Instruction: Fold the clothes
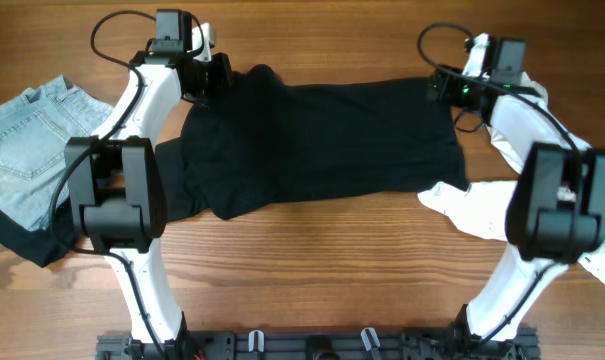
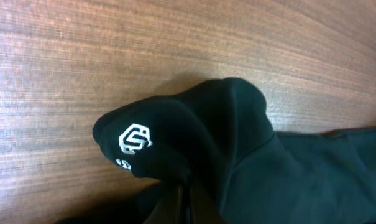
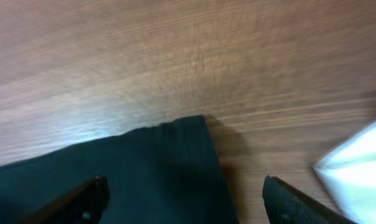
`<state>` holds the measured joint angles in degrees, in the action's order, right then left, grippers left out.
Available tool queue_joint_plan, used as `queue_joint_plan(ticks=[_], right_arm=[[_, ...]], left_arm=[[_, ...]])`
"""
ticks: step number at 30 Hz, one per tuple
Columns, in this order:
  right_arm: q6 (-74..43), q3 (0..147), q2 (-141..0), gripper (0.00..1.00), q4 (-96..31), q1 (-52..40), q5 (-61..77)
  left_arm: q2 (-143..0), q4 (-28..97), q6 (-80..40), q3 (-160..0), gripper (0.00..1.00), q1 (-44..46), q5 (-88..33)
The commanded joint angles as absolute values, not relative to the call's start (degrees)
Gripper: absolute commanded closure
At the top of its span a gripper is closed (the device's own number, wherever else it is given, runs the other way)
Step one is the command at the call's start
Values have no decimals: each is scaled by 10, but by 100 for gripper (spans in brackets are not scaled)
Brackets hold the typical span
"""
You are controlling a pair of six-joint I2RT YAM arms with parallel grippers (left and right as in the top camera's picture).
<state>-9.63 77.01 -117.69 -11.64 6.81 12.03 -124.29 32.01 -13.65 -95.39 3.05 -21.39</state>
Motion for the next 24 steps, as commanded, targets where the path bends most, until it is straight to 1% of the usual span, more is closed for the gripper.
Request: queue_joint_plan(ticks=[1,3,4,6,7,9,10,11,12,13,14,19,24], right_arm=[[-115,773,-1235,18,-57,48,138],[-122,773,-1245,23,-37,39,138],[-122,773,-1247,30,-29,35,135],[-131,773,-1247,48,-20,32,104],[-139,773,-1247,51,-19,32,95],[-139,773,-1247,53,-15,33,93],[-139,773,-1247,61,-14,33,85],[-142,773,-1247,75,-14,33,74],[-147,773,-1247,86,-15,33,66],[-154,773,-1247,93,-15,33,55],[-156,773,-1247,96,-16,33,44],[-157,773,-1242,96,-45,38,28],[-146,774,-1148,96,-135,54,29]], left_arm=[[-1237,341,-142,-953,96,29,-227],[-1237,347,-142,-953,96,29,-227],[-1237,348,-142,-953,96,29,-226],[-1237,348,-142,-953,96,29,-225],[-1237,350,-142,-953,96,29,-225],[-1237,357,-142,-953,96,29,-225],[-1237,359,-142,-953,96,29,-225],[-1237,364,-142,-953,96,29,-225],[-1237,367,-142,-953,96,29,-225],[-1237,367,-142,-953,96,29,-225],[-1237,367,-142,-953,96,29,-225],[-1231,365,-142,-953,96,21,-225],[-1164,402,-142,-953,96,16,-241]])
